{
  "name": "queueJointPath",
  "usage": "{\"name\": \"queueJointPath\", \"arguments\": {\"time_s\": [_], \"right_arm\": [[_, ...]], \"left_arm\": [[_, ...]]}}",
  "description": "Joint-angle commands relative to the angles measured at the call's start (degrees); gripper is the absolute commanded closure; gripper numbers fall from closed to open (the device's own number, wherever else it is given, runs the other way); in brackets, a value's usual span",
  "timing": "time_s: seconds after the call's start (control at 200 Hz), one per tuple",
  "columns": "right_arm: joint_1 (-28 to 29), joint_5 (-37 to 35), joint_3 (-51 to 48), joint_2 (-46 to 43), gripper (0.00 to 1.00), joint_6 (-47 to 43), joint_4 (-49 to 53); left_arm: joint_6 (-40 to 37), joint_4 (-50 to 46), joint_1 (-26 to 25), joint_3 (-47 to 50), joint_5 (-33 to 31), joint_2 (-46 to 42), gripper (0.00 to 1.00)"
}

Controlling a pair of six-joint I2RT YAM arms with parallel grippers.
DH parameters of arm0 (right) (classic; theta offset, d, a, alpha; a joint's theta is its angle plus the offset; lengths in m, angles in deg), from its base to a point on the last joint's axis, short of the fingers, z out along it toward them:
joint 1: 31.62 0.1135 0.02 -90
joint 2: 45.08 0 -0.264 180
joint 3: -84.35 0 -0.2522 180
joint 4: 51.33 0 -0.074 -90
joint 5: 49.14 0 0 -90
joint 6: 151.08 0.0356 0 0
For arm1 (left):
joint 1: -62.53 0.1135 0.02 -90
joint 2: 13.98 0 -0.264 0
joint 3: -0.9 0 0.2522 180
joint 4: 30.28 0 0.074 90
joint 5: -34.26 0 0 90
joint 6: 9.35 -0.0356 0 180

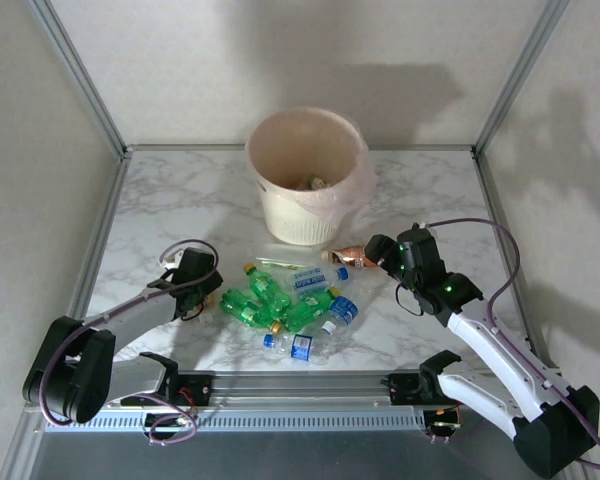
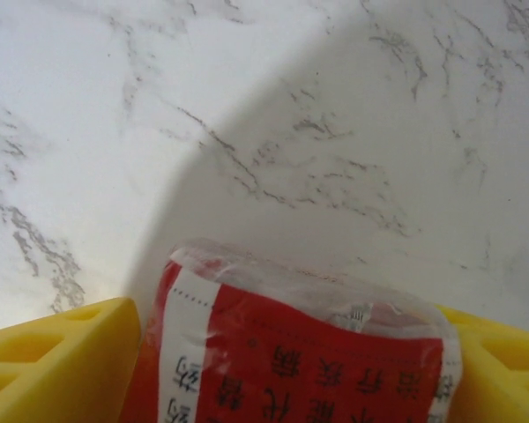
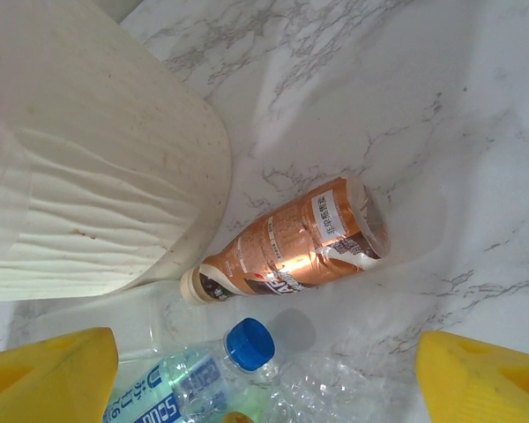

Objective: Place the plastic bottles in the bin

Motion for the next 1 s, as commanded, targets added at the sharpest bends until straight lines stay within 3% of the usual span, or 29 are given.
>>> {"name": "queueJointPath", "arguments": {"time_s": [0.0,0.25,0.556,0.831,0.996], "right_arm": [[-0.15,0.09,-1.36,-1.16,0.13,1.13,-0.65],[-0.15,0.04,-1.85,-2.07,0.14,2.05,0.00],[-0.11,-0.40,-2.04,-4.30,0.15,2.23,1.24],[-0.15,-1.61,-1.14,-5.98,0.15,1.54,3.42],[-0.18,-2.35,-0.47,-6.16,0.15,1.44,4.10]], "left_arm": [[-0.03,-0.47,-0.33,0.48,-1.39,1.83,0.29],[0.00,-1.78,-0.40,0.03,-2.19,0.23,0.40],[-0.50,-7.31,-0.45,-3.83,-2.88,-5.80,0.46],[-1.18,-15.21,-0.45,-13.82,-2.37,-14.70,0.48],[-1.96,-14.40,-0.53,-21.18,1.30,-18.25,0.47]]}}
